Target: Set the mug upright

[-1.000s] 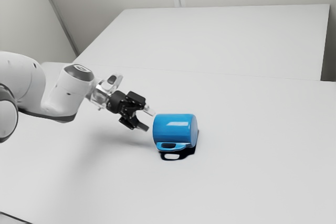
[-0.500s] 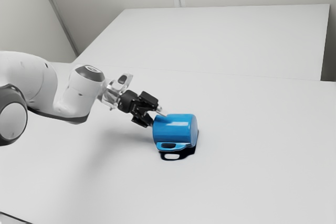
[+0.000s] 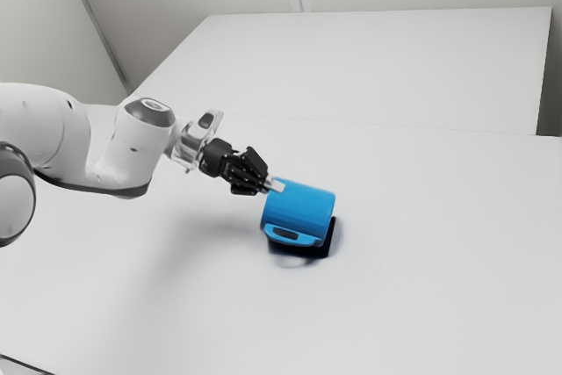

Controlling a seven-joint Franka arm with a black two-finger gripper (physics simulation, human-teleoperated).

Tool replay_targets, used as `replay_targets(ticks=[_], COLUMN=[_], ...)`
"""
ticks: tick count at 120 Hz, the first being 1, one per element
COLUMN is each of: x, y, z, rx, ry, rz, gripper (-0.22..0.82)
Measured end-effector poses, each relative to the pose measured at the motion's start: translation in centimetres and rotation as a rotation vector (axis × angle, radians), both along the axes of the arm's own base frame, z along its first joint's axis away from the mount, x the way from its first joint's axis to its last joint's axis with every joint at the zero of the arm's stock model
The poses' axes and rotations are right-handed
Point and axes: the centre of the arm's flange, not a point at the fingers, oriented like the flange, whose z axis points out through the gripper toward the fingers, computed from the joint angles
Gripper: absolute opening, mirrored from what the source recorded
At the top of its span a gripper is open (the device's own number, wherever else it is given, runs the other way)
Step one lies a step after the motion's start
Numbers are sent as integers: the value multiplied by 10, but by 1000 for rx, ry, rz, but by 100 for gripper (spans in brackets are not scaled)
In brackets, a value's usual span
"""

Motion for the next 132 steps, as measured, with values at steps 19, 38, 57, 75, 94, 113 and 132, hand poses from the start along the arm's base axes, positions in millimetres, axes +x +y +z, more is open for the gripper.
replay_targets(ticks=[19, 38, 57, 75, 94, 113, 132], x=[-1, -2, -7, -13, -17, -19, -19], y=[-1, -1, 3, 12, 9, -6, -30], z=[8, 27, 55, 86, 111, 129, 128], rx=[3, 8, 67, 237, 509, 762, 951], ry=[3, -13, -48, -126, -237, -352, -441], rz=[1, 0, -27, -86, -210, -358, -503], gripper=[-18, -18, -18, -18, -18, -18, -18])
